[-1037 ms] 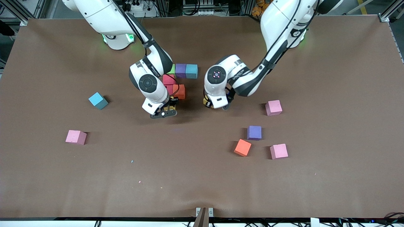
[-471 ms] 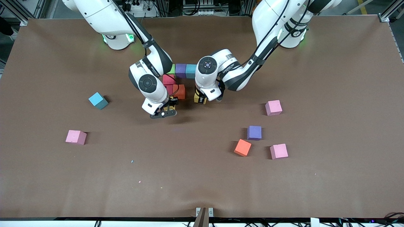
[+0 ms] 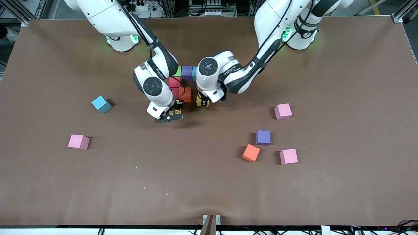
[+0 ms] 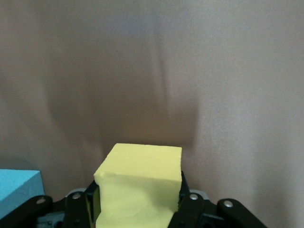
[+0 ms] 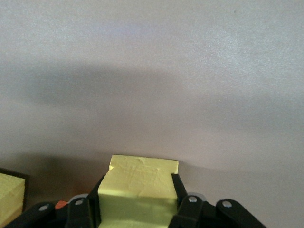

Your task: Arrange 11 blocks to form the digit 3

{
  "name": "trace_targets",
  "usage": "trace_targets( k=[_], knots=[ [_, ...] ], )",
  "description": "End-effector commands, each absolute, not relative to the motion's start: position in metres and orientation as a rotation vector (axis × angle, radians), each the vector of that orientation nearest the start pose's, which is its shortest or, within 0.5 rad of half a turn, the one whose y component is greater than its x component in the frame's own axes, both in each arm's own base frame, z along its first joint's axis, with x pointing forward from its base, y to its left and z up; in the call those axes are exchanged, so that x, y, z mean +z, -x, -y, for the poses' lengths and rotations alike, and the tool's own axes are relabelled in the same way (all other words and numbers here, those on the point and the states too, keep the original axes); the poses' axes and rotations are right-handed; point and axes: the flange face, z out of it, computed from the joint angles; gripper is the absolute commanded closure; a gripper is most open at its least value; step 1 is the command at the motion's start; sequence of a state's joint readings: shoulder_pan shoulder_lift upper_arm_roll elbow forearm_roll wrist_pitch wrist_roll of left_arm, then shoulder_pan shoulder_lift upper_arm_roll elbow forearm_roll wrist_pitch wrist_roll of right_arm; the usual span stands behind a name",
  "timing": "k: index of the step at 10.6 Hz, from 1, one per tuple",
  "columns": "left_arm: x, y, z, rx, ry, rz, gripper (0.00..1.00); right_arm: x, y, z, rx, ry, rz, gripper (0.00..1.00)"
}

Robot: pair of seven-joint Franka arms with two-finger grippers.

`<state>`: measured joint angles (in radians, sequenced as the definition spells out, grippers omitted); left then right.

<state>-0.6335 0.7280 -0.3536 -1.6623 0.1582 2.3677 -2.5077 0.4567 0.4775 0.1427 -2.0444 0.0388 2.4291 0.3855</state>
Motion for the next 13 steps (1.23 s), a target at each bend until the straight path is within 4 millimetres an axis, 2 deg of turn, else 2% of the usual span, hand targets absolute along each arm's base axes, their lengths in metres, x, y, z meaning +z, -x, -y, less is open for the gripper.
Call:
trace_targets(
  k=[1, 4, 6, 7, 9, 11, 13],
  knots=[
    [0.209, -0.407, 0.562, 0.190, 2.226, 2.234, 0.83, 0.210, -0.480, -0.325, 0.173, 3.096, 0.258, 0.00],
    [0.208, -0.393, 0.571, 0.187, 2.208, 2.245, 0.82, 0.244, -0.486, -0.322, 0.153, 3.097, 0.242, 0.00],
    [0.205, -0.389, 0.574, 0.190, 2.182, 2.263, 0.82, 0.269, -0.503, -0.303, 0.115, 3.087, 0.169, 0.00],
    [0.205, -0.389, 0.574, 0.187, 2.156, 2.286, 0.82, 0.275, -0.516, -0.286, 0.098, 3.085, 0.115, 0.00],
    [0.202, -0.381, 0.579, 0.192, 2.146, 2.287, 0.82, 0.280, -0.560, -0.215, 0.066, 3.074, -0.094, 0.00],
    [0.201, -0.376, 0.586, 0.192, 2.136, 2.297, 0.82, 0.287, -0.583, -0.164, 0.042, 3.070, -0.208, 0.00],
    [0.199, -0.371, 0.589, 0.194, 2.139, 2.290, 0.82, 0.295, -0.598, -0.126, 0.097, 3.072, -0.294, 0.00]
  ],
)
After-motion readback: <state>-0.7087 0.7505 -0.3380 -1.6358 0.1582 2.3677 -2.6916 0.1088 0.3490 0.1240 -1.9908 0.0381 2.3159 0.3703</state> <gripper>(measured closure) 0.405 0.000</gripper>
